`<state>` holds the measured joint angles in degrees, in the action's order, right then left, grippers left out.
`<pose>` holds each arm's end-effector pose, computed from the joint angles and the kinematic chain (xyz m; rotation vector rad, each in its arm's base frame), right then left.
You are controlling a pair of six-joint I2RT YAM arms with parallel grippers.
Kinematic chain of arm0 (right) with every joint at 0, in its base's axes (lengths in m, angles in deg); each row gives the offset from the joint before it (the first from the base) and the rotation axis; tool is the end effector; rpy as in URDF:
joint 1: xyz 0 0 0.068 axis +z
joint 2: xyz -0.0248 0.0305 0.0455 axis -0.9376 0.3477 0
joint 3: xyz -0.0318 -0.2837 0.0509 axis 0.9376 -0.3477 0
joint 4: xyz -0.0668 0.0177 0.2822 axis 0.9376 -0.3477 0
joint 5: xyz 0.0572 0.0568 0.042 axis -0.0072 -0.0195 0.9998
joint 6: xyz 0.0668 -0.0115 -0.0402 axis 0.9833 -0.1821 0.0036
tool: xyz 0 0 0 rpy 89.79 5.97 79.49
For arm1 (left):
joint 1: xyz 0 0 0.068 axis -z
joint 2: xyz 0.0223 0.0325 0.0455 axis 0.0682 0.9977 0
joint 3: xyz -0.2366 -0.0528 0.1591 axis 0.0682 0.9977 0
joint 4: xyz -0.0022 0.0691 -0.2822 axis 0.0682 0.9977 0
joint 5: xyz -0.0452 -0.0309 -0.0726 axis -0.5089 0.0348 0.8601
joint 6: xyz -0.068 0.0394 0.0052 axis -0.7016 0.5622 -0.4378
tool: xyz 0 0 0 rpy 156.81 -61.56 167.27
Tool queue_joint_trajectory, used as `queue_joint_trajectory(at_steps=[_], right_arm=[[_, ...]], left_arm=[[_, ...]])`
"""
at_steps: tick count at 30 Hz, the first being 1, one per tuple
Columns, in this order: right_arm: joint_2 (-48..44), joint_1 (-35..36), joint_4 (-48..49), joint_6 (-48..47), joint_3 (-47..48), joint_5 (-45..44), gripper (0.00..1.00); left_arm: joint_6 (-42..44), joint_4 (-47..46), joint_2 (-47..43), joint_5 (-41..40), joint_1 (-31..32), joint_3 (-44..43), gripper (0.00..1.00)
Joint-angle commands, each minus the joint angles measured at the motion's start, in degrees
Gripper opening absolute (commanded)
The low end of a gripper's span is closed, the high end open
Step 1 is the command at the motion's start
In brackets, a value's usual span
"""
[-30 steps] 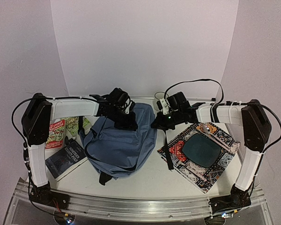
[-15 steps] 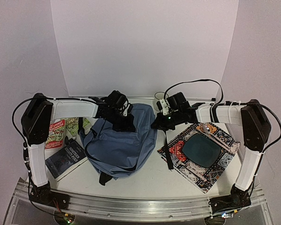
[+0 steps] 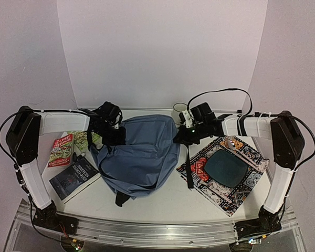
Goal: Pack the student bag
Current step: Unzip the lower front pocket of the student bag, then set down the student bag at the center of the board, then pick up the lower front pocket of the student bag.
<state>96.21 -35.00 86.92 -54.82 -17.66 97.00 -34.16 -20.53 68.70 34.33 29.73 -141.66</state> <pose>0.3889 0.2926 0.2150 -0.3215 2.1196 0.9674 0.3567 -0.2422 0.1815 0.1241 2.6186 -0.4879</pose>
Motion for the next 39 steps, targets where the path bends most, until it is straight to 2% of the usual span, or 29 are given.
queue_joint_trajectory(at_steps=[1,5,11,15,17,21,23,25,27,30,34,39], right_arm=[[-4.04,-3.56,-0.79,-2.38,-0.53,-1.87,0.0],[-3.28,-4.47,-1.37,-3.5,0.14,-1.71,0.0],[-1.04,-4.57,-2.62,-4.73,1.77,-3.29,0.0],[0.02,-5.93,-3.99,-5.63,3.0,-4.6,0.0],[0.72,-6.25,-4.67,-6.31,4.11,-4.45,0.0],[2.18,-6.06,-6.01,-8.19,6.45,-0.48,0.01],[1.98,-5.55,-6.05,-9.14,6.94,0.71,0.09],[1.0,-4.77,-6.57,-10.56,7.32,0.74,0.21],[-0.51,-3.56,-6.79,-11.92,7.5,-0.58,0.37],[-2.75,-1.18,-7.56,-14.38,7.88,-3.76,0.54],[-3.82,3.11,-8.25,-19.57,9.64,-7.66,0.62],[1.01,9.14,-8.94,-27.23,15.47,-13.6,0.69]], left_arm=[[3.54,5.84,-5.51,-13.26,-4.18,4.26,0.0],[3.35,9.66,-6.46,-21.13,-6.02,7.74,0.0],[2.97,11.49,-6.98,-24.31,-6.02,11.38,0.0],[2.55,12.18,-7.23,-29.0,-6.19,10.89,0.0],[3.25,12.37,-6.45,-27.33,-6.22,9.15,0.0],[3.83,8.16,-8.14,-15.2,-4.74,7.53,0.0],[3.06,5.61,-9.52,-9.34,-3.44,7.94,0.0],[1.12,2.85,-10.55,-4.42,-3.02,8.52,0.0],[-1.18,0.28,-11.5,1.21,-2.89,9.63,0.0],[-3.61,-3.0,-12.19,5.49,-2.57,10.99,0.0],[-3.88,-3.79,-11.79,6.15,-2.01,11.03,0.0],[-3.46,-3.82,-12.23,5.03,-2.0,11.83,0.0]])
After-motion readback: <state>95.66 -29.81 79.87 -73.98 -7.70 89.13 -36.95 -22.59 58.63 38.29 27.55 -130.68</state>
